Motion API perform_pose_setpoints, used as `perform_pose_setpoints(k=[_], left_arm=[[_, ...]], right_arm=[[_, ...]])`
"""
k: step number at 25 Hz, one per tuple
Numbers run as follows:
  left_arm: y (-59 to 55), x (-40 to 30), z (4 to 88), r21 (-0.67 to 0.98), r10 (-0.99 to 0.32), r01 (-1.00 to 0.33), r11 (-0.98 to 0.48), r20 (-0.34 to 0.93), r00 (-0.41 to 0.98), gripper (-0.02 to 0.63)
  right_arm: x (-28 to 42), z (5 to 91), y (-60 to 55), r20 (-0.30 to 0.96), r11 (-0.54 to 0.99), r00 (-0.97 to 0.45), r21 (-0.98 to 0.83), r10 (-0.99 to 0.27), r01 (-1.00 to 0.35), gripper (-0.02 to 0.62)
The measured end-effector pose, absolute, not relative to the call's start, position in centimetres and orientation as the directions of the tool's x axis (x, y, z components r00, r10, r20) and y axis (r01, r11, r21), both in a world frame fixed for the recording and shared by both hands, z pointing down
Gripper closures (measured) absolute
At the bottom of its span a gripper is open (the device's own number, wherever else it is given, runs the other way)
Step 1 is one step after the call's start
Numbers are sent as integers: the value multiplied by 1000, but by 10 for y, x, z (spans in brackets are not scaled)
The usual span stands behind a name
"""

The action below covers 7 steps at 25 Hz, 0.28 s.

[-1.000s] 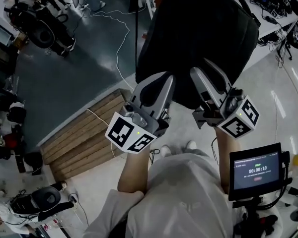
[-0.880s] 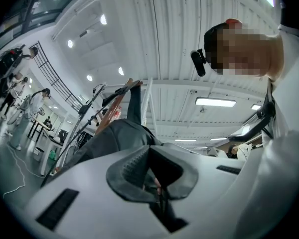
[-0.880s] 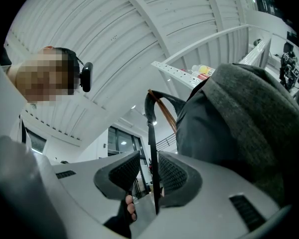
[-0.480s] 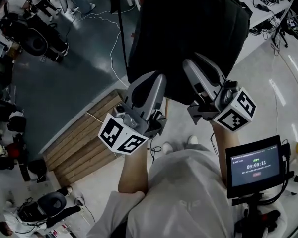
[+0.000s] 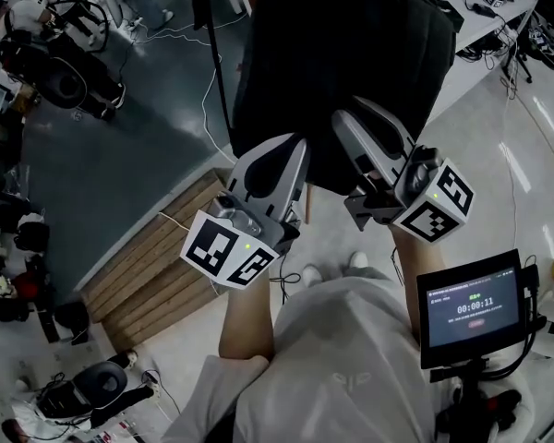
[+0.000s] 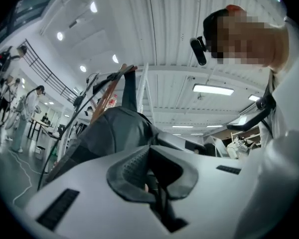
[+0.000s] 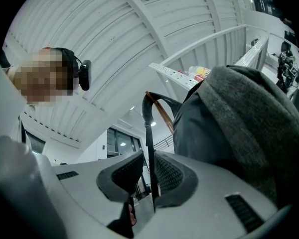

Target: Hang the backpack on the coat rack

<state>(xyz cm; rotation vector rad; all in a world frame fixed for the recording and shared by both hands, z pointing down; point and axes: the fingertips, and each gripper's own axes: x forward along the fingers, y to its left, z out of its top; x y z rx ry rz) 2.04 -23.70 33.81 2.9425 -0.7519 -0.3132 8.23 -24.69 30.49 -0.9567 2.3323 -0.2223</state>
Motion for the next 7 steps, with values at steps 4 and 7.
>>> perform_pose_setpoints(k=[4, 7], left_arm=[[-239, 18, 334, 202, -466, -427, -882, -229, 855, 599], [-244, 14, 334, 213, -493, -449, -867, -249, 833, 600]], right_arm=[[81, 305, -248, -467, 729, -564, -363, -681, -580, 514], [81, 305, -249, -464, 734, -572, -356, -677, -579, 514]])
